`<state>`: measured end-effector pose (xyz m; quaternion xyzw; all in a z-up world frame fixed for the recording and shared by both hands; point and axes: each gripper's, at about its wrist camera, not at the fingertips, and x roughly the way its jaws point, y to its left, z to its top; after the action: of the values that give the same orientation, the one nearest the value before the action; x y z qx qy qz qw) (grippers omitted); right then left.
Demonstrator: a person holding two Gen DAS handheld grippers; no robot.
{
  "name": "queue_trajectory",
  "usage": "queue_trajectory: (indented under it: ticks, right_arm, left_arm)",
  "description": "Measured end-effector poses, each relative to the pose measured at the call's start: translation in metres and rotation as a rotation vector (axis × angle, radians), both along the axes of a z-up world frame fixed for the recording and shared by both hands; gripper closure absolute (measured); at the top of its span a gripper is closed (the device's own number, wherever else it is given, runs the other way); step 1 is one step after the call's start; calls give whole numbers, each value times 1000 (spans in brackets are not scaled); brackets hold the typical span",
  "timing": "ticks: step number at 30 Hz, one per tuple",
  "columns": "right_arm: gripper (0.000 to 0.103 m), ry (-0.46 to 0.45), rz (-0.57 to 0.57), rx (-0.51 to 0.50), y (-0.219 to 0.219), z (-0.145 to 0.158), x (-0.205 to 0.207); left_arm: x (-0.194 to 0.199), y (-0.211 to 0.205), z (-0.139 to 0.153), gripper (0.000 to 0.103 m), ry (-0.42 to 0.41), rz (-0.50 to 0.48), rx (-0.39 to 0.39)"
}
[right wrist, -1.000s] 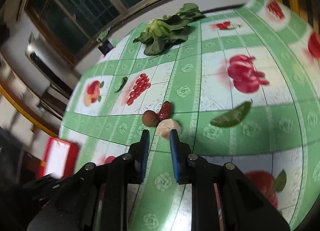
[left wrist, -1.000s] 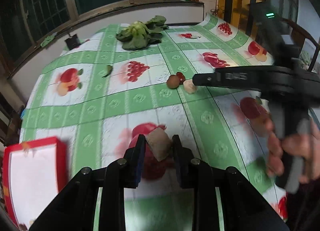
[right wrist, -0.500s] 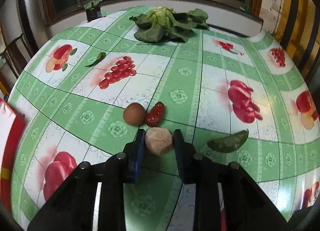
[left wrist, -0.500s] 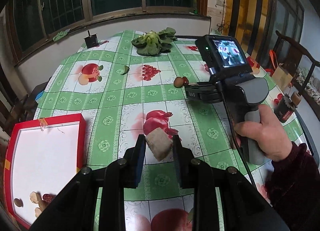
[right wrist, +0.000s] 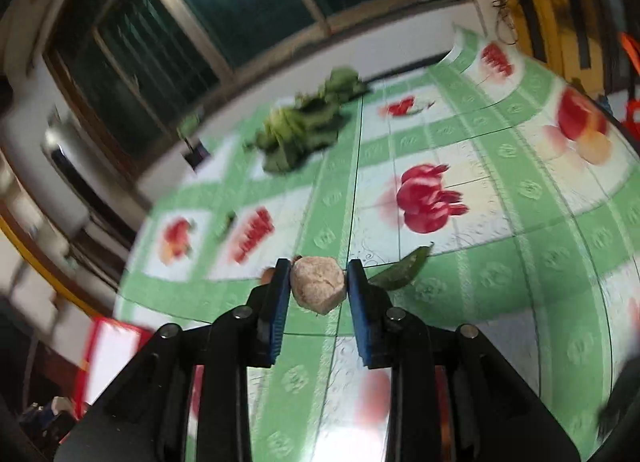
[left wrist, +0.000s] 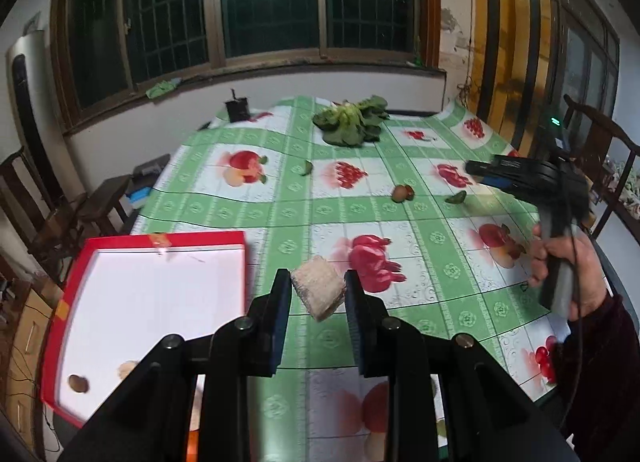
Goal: Organize fruits
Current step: 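Carry the pale cake and pale cube over the tray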
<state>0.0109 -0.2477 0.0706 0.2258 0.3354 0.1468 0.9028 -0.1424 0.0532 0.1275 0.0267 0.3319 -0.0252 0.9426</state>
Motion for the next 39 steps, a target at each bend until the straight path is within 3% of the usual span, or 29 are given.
queue_trajectory:
  ticks: [3, 9, 22, 31, 39]
  right_arm:
    - [73, -89, -5, 48, 2, 12, -40]
    - [73, -248, 127, 39, 56, 33, -111]
    - [72, -300, 447, -33, 201, 49, -162]
    - [72, -343, 560, -75, 249, 53, -192]
    - [72, -311, 622, -124, 283, 38, -200]
  left_arm:
    - [-10, 15, 4, 77, -36, 29, 0]
    - [-21, 44, 3, 77, -69, 102, 9]
    - [-54, 99, 6, 77, -132, 217, 18]
    - [-62, 117, 2, 77, -146, 230, 0]
    - [-68, 133, -4, 77, -137, 260, -8]
